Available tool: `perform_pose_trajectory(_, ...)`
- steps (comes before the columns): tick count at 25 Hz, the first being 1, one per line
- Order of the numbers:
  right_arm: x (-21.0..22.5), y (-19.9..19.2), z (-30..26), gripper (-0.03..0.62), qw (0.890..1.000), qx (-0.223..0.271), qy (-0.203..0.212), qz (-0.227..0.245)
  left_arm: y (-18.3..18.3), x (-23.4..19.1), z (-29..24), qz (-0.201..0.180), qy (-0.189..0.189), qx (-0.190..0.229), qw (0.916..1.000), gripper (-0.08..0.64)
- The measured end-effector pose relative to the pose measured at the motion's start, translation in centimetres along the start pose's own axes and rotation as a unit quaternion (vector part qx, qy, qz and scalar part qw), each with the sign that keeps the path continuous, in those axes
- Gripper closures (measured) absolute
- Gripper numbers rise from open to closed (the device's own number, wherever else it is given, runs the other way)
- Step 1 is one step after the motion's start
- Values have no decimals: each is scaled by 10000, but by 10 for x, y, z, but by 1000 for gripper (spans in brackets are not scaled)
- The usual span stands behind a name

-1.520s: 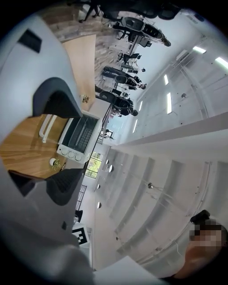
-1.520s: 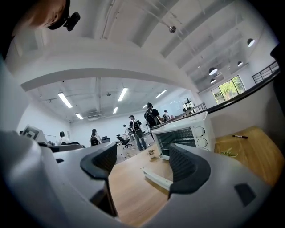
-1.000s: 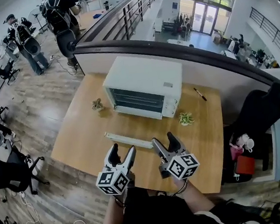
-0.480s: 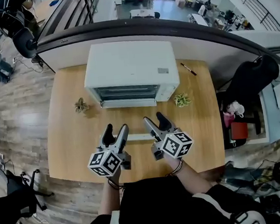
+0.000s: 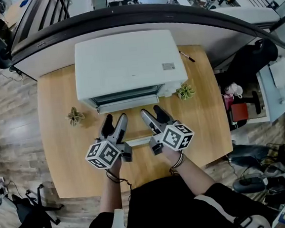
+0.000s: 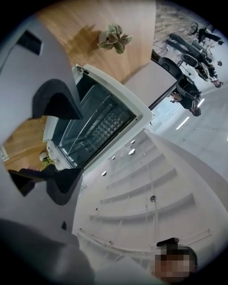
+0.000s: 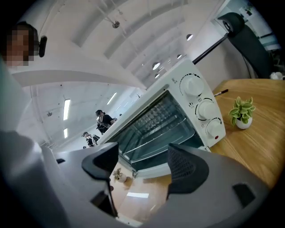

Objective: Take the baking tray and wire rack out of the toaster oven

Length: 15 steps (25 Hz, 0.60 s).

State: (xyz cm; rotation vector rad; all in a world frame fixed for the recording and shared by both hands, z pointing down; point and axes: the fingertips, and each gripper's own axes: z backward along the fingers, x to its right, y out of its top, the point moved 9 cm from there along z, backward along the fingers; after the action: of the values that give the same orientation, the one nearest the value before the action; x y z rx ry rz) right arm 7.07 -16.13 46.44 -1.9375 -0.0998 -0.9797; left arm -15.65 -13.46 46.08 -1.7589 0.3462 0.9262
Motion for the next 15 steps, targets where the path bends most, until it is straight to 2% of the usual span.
perform_pose_trajectory(8, 26, 6, -49, 261, 9947, 496, -459, -770, 10, -43, -53, 702, -53, -88, 9975, 222)
perform_pose_trajectory(12, 36, 9, -71, 268, 9887, 703, -596, -1178, 12, -59, -66, 867, 105, -107, 9961, 222)
perform_pose_trajectory(15, 40, 9, -86, 268, 9834, 798, -664, -1490, 15, -72, -77, 1171, 190, 5, 9929, 223)
